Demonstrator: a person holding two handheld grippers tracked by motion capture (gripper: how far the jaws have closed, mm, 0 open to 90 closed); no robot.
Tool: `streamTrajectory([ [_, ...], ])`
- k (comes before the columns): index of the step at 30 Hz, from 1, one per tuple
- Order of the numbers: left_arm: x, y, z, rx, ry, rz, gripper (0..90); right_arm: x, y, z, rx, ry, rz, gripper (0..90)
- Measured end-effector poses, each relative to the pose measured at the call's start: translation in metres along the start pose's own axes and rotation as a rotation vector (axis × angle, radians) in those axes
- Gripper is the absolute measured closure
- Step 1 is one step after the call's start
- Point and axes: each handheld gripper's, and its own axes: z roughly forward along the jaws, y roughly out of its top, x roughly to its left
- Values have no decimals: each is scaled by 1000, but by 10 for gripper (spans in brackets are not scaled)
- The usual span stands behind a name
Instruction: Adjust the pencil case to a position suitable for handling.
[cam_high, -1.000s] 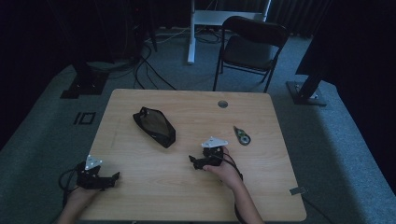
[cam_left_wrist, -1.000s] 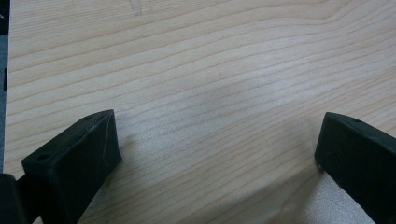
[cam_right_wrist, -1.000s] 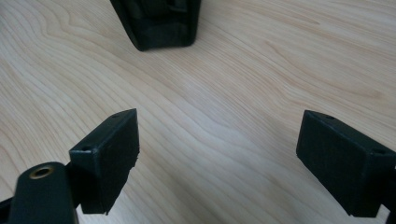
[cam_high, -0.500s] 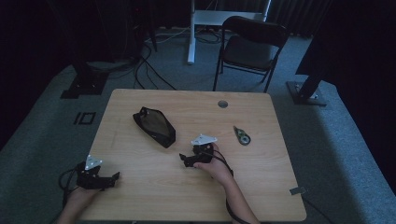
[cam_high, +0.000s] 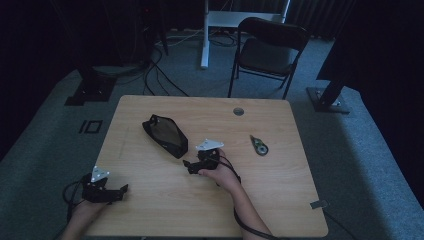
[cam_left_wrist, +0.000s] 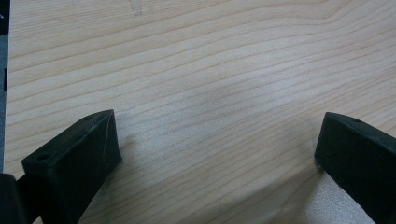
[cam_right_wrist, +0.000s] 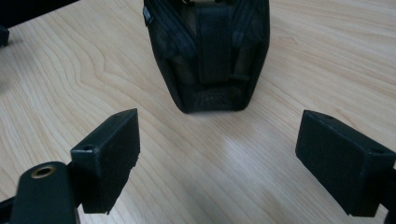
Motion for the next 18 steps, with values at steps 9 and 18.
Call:
streamTrajectory([
  [9, 0, 0, 0, 0, 0, 0, 0, 3, 6, 8, -16, -3, -10, 208],
  [18, 0, 0, 0, 0, 0, 0, 0, 0, 14, 14, -39, 28, -27, 462],
])
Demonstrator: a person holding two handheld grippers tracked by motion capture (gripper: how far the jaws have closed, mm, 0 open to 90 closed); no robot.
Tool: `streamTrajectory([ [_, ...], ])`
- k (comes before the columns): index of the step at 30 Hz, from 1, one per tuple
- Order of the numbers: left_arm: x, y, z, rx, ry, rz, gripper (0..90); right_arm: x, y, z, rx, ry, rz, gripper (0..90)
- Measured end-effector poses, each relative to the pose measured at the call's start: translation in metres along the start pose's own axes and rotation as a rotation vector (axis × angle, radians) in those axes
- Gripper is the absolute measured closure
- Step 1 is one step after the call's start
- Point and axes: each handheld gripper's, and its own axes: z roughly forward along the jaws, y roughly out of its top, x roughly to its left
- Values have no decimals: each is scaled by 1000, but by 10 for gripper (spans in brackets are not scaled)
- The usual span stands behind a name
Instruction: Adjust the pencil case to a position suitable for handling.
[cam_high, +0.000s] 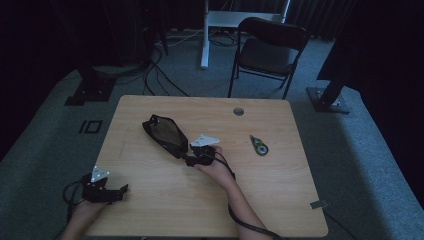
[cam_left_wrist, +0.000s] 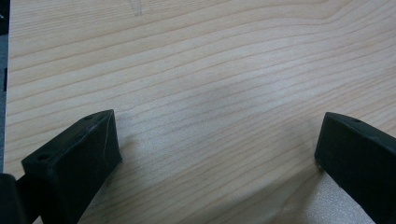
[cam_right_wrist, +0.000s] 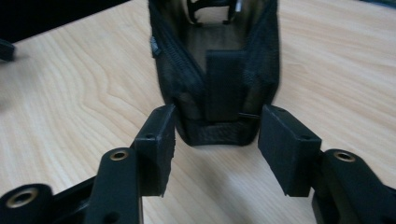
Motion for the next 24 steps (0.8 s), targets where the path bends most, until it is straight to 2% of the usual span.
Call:
streamTrajectory([
  [2, 0, 0, 0, 0, 0, 0, 0, 0, 0, 1, 5, -10, -10, 462],
  [3, 0, 0, 0, 0, 0, 0, 0, 0, 2, 4, 7, -20, -19, 493],
  [7, 0, 0, 0, 0, 0, 0, 0, -1, 3, 8, 16, -41, -9, 535],
  [9, 0, 0, 0, 1, 0, 0, 0, -2, 4, 10, 19, -38, 0, 588],
  [11, 0, 0, 0, 1, 0, 0, 0, -2, 5, 11, 26, -26, -4, 598],
  [15, 0, 0, 0, 1, 0, 0, 0, -2, 7, 13, 46, -22, -4, 701],
  [20, 0, 0, 0, 1, 0, 0, 0, -1, 8, 13, 52, -6, 14, 719],
  [24, 0, 0, 0, 1, 0, 0, 0, 1, 9, 12, 65, -3, -19, 723],
])
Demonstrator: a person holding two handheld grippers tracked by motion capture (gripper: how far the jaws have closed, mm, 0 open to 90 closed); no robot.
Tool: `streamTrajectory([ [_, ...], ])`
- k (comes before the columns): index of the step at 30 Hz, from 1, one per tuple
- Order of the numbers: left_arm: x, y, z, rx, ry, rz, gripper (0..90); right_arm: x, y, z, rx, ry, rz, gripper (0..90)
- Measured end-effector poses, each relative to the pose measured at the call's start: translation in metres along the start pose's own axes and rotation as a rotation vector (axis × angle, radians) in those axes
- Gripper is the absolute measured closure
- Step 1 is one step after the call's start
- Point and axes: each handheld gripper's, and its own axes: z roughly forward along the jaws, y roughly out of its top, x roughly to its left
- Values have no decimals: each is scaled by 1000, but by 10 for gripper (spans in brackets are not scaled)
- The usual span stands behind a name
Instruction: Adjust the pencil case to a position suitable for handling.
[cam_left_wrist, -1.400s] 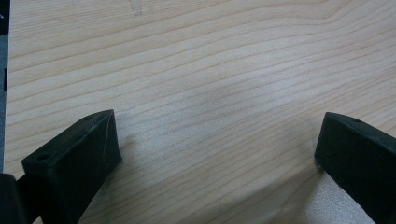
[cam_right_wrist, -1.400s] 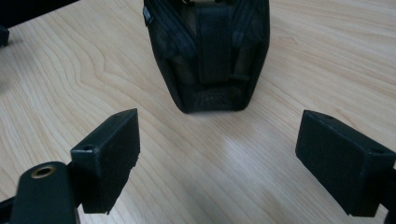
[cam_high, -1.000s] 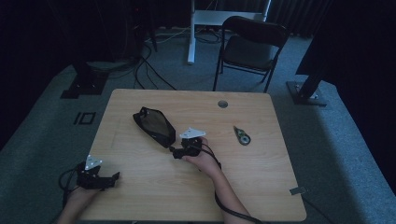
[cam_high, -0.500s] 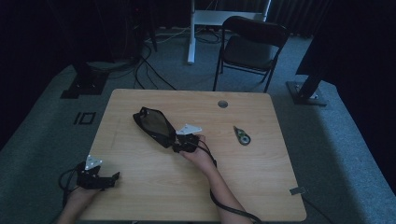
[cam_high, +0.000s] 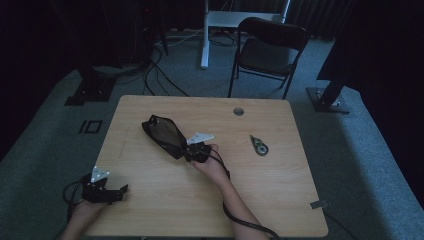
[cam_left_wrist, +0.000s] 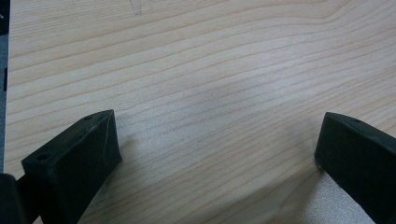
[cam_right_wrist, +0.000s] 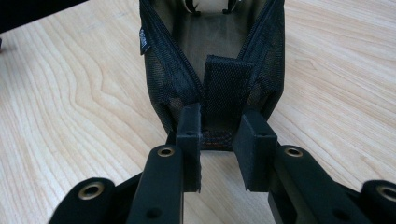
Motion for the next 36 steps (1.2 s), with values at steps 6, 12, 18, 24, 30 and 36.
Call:
streamTrajectory([
  [6, 0, 0, 0, 0, 0, 0, 0, -1, -1, -2, 1, -4, 3, 726],
  [12, 0, 0, 0, 0, 0, 0, 0, -4, -5, -8, 0, -11, 12, 727],
  [18, 0, 0, 0, 0, 0, 0, 0, -7, -11, -17, 6, -23, 20, 727],
  [24, 0, 0, 0, 0, 0, 0, 0, -11, -17, -27, 7, -29, 35, 727],
  [30, 0, 0, 0, 0, 0, 0, 0, -14, -24, -36, 7, -36, 40, 728],
  [36, 0, 0, 0, 0, 0, 0, 0, -18, -29, -45, 11, -51, 40, 728],
])
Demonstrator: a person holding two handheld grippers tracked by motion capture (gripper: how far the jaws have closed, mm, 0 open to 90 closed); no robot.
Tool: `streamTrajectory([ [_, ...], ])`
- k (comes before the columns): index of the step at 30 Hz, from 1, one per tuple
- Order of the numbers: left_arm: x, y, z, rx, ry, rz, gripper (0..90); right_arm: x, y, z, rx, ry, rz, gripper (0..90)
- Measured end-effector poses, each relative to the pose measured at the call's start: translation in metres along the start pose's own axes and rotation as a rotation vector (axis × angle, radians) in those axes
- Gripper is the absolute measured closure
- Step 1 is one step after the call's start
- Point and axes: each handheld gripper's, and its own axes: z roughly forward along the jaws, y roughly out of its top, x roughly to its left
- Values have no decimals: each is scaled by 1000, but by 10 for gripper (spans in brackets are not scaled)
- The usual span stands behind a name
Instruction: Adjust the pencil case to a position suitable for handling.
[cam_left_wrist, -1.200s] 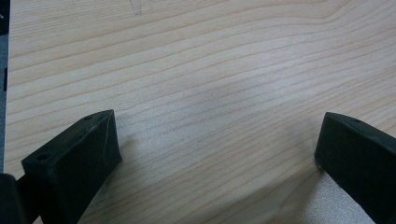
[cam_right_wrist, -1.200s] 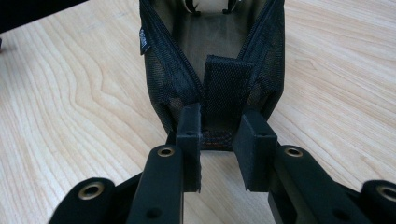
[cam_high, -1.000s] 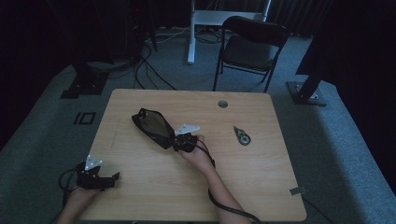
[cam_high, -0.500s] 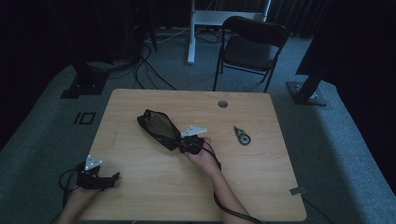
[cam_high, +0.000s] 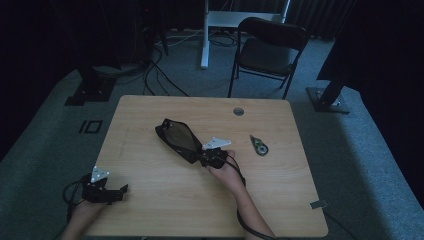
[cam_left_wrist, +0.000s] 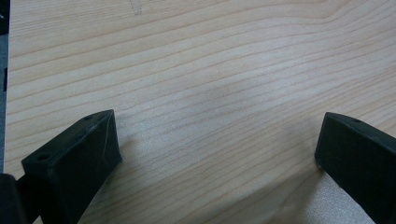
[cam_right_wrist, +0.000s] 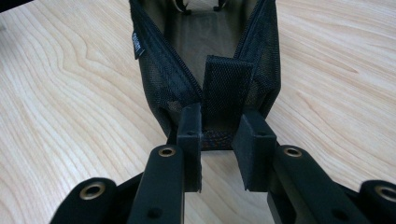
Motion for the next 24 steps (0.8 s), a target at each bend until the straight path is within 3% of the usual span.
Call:
streamTrajectory([
  [24, 0, 0, 0, -1, 0, 0, 0, -26, -34, -49, -9, -95, 54, 729],
])
